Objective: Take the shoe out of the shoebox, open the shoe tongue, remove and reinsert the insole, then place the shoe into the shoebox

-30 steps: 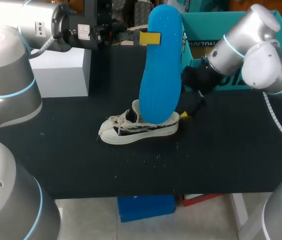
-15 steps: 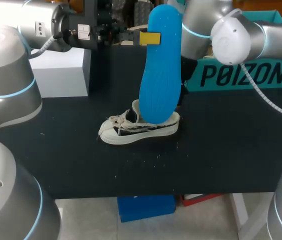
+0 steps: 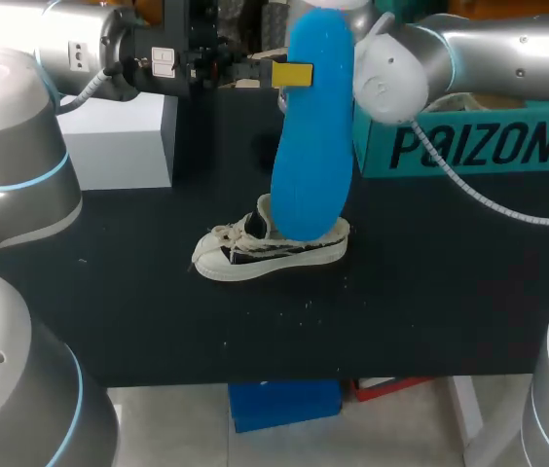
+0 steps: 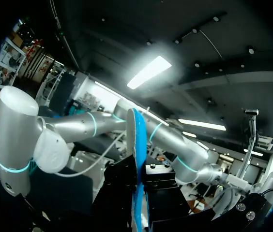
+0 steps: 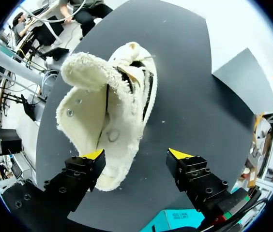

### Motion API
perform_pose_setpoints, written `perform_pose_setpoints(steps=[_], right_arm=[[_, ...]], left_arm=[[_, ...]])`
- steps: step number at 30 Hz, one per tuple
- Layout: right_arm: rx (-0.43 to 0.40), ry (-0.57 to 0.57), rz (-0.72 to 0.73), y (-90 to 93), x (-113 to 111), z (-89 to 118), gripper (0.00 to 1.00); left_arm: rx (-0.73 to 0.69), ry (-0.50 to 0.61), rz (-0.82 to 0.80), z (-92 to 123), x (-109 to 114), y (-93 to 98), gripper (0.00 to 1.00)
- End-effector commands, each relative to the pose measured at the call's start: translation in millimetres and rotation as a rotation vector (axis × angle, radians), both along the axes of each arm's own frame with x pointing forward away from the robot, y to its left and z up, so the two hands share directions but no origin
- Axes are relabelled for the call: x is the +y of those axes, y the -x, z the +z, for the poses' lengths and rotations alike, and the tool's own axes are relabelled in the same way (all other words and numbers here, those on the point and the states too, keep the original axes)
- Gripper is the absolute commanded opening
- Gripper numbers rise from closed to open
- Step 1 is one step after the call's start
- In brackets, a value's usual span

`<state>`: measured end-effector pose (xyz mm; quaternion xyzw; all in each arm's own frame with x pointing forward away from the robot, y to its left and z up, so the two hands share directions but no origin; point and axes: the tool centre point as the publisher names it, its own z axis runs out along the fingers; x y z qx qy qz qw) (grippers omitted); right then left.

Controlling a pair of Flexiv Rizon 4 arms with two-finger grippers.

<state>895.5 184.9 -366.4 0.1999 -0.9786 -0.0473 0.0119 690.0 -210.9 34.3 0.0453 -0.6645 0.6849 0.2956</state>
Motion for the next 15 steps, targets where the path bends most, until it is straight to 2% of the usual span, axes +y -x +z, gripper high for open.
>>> perform_pose_setpoints(steps=[1,7,11,13,15], right_arm=[[-0.028,0.099,0.013,-0.4,16,-11,0.79],[-0.011,0.090,0.019,6.5,24,-28,0.78],[-0.003,0.093,0.020,9.5,23,-40,0.68],[-0.003,0.101,0.016,10.5,21,-44,0.49],[-0.017,0.103,0.000,9.7,16,-48,0.37]], left_arm=[[0.000,0.000,0.002,-1,-1,0.6,0.00],[0.000,0.000,0.002,-1,-1,0.6,0.00],[0.000,0.000,0.002,-1,-1,0.6,0.00],[0.000,0.000,0.002,-1,-1,0.6,0.00],[0.000,0.000,0.002,-1,-1,0.6,0.00]])
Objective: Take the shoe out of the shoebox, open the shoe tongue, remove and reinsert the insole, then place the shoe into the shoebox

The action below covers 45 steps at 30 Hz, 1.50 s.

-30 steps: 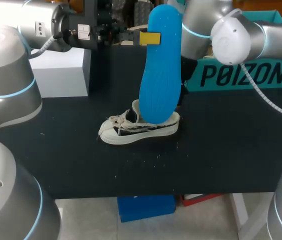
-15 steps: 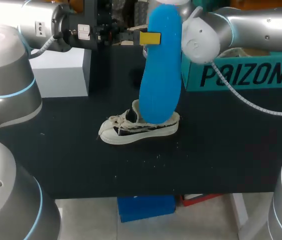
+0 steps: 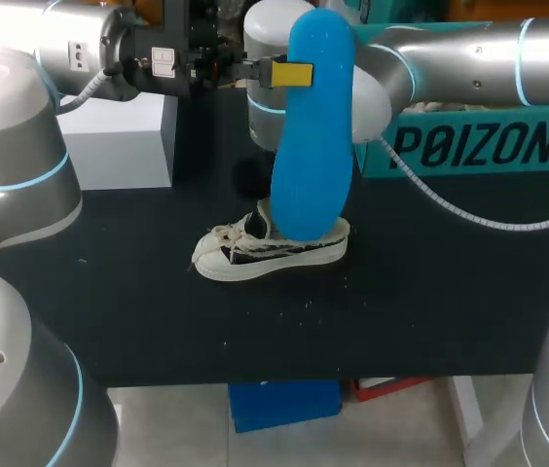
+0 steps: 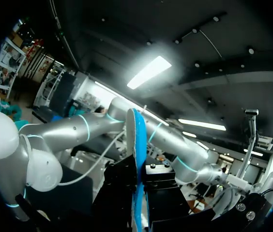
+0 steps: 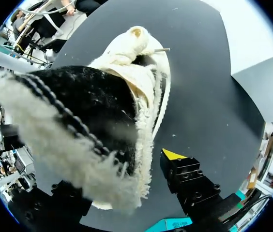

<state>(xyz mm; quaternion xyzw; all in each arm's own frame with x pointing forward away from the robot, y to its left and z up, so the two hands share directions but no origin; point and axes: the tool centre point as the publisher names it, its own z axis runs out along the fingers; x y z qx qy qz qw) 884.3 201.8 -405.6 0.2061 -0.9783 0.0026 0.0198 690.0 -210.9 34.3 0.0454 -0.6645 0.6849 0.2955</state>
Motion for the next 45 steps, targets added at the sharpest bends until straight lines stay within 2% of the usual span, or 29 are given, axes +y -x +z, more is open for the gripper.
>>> perform_pose_setpoints(steps=[1,2,32,34,37,39,42,45], right_arm=[[-0.021,0.005,-0.018,-1.7,-2,-9,0.15],[-0.018,0.006,-0.016,-1.9,-3,-9,0.00],[-0.019,0.008,-0.016,-2.0,-3,-9,0.00],[-0.020,0.073,-0.032,-2.0,-8,-8,0.00],[-0.023,0.121,-0.139,-5.6,-18,16,0.00],[-0.011,0.112,-0.219,-4.6,-26,37,0.00],[-0.014,0.088,-0.395,-4.7,-40,65,0.00],[-0.045,0.076,-0.608,-5.0,-53,85,0.00]], left_arm=[[0.000,0.000,0.002,-1,-1,0.6,0.00],[0.000,0.000,0.002,-1,-1,0.6,0.00],[0.000,0.000,0.002,-1,-1,0.6,0.00],[0.000,0.000,0.002,-1,-1,0.6,0.00],[0.000,0.000,0.002,-1,-1,0.6,0.00],[0.000,0.000,0.002,-1,-1,0.6,0.00],[0.000,0.000,0.002,-1,-1,0.6,0.00],[0.000,0.000,0.002,-1,-1,0.6,0.00]])
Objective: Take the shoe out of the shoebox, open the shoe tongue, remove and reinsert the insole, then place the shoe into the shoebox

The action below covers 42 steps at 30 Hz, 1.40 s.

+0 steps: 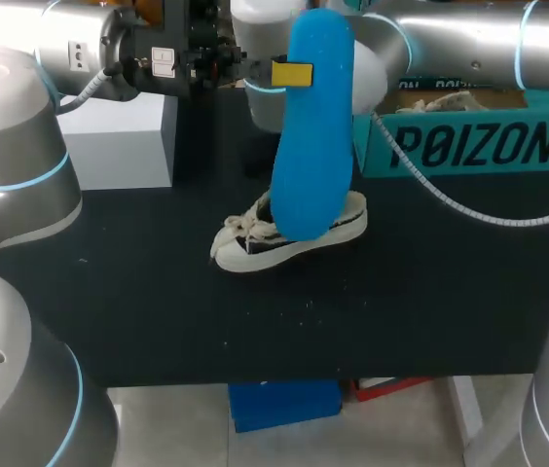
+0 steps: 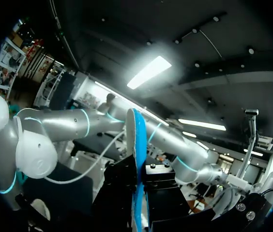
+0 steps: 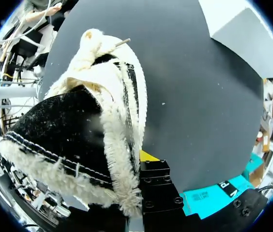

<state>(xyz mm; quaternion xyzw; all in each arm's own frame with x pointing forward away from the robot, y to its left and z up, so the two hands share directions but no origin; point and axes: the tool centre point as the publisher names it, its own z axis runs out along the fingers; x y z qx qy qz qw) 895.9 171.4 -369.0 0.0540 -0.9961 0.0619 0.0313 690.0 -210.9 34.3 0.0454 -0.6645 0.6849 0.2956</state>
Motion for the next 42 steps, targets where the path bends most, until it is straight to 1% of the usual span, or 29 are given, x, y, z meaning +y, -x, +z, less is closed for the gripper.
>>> perform_pose_setpoints(steps=[1,3,5,7,8,9,13,16,20,26,30,33,36,42], right_arm=[[-0.086,-0.044,-0.371,6.4,-26,53,0.00],[-0.117,-0.053,-0.562,6.2,-33,61,0.00],[-0.146,-0.043,-0.771,5.8,-39,64,0.00],[-0.176,-0.024,-0.913,7.6,-42,63,0.00],[-0.182,-0.012,-0.969,8.2,-43,61,0.00],[-0.208,0.019,-1.030,8.6,-44,58,0.00],[-0.250,0.079,-1.211,4.5,-46,48,0.00],[-0.270,0.116,-1.296,-1.0,-44,44,0.00],[-0.301,0.150,-1.386,-8.3,-41,44,0.00],[-0.299,0.171,-1.507,-14.7,-39,44,0.00],[-0.299,0.167,-1.572,-14.2,-36,44,0.00],[-0.291,0.169,-1.616,-12.2,-37,38,0.00],[-0.289,0.144,-1.667,-9.9,-38,35,0.00],[-0.275,0.137,-1.718,-5.4,-39,26,0.00]], left_arm=[[0.000,0.000,0.002,-1,-1,0.6,0.00],[0.000,0.000,0.002,-1,-1,0.6,0.00],[0.000,0.000,0.002,-1,-1,0.6,0.00],[0.000,0.000,0.002,-1,-1,0.6,0.00],[0.000,0.000,0.002,-1,-1,0.6,0.00],[0.000,0.000,0.002,-1,-1,0.6,0.00],[0.000,0.000,0.002,-1,-1,0.6,0.00],[0.000,0.000,0.002,-1,-1,0.6,0.00],[0.000,0.000,0.002,-1,-1,0.6,0.00],[0.000,0.000,0.002,-1,-1,0.6,0.00],[0.000,0.000,0.002,-1,-1,0.6,0.00],[0.000,0.000,0.002,-1,-1,0.6,0.00],[0.000,0.000,0.002,-1,-1,0.6,0.00],[0.000,0.000,0.002,-1,-1,0.6,0.00]])
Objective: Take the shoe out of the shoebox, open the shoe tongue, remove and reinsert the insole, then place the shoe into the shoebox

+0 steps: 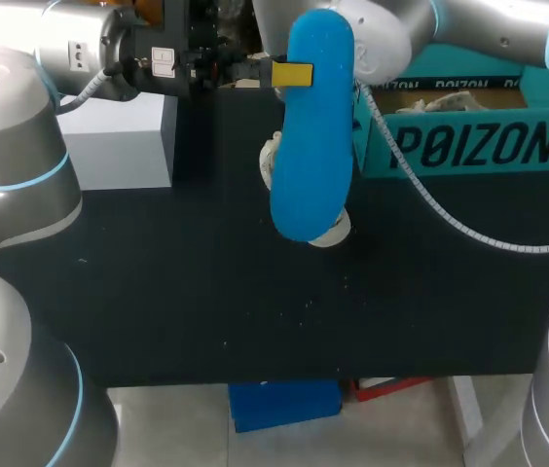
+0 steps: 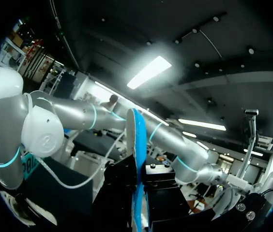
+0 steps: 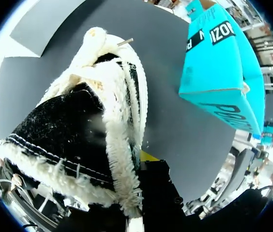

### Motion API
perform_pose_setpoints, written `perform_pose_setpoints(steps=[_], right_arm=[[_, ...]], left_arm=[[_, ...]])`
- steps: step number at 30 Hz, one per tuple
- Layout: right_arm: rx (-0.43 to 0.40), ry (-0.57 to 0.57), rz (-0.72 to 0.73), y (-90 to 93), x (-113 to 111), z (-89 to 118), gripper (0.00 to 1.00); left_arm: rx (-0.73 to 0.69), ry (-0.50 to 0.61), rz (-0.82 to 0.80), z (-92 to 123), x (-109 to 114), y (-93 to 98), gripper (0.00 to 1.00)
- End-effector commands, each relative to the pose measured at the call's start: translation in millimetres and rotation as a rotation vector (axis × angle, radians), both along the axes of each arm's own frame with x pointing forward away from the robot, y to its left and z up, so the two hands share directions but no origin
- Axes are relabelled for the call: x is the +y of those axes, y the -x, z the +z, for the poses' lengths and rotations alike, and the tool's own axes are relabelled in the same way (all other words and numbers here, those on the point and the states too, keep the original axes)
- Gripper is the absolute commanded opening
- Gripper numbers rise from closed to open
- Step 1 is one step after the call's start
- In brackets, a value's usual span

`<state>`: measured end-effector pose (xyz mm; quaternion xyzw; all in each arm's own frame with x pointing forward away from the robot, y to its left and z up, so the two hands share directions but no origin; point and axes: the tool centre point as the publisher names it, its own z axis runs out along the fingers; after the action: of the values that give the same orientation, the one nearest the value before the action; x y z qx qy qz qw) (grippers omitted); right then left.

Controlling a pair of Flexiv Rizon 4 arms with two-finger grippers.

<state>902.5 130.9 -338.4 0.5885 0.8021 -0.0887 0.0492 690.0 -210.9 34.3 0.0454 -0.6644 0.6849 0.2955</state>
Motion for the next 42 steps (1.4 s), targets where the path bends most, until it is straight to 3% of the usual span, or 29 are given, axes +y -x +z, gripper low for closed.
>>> perform_pose_setpoints(steps=[1,18,33,34,35,39,42], right_arm=[[-0.049,0.000,-0.377,1.6,1,-6,0.00],[-0.105,0.059,-0.362,7.2,17,-50,0.00],[-0.080,0.054,-0.425,23.7,18,-74,0.00],[-0.080,0.053,-0.426,25.0,17,-74,0.08],[-0.081,0.048,-0.429,25.8,14,-73,0.96],[-0.115,-0.079,-0.391,26.6,7,-49,1.00],[-0.163,-0.206,-0.351,28.9,0,-17,1.00]], left_arm=[[-0.001,0.000,0.002,-1,-1,0.6,0.00],[-0.001,0.000,0.002,-1,-1,0.6,0.00],[-0.001,0.000,0.002,-1,-1,0.6,0.00],[-0.001,0.000,0.002,-1,-1,0.6,0.00],[-0.001,0.000,0.002,-1,-1,0.6,0.00],[-0.001,0.000,0.002,-1,-1,0.6,0.00],[-0.001,0.000,0.002,-1,-1,0.6,0.00]])
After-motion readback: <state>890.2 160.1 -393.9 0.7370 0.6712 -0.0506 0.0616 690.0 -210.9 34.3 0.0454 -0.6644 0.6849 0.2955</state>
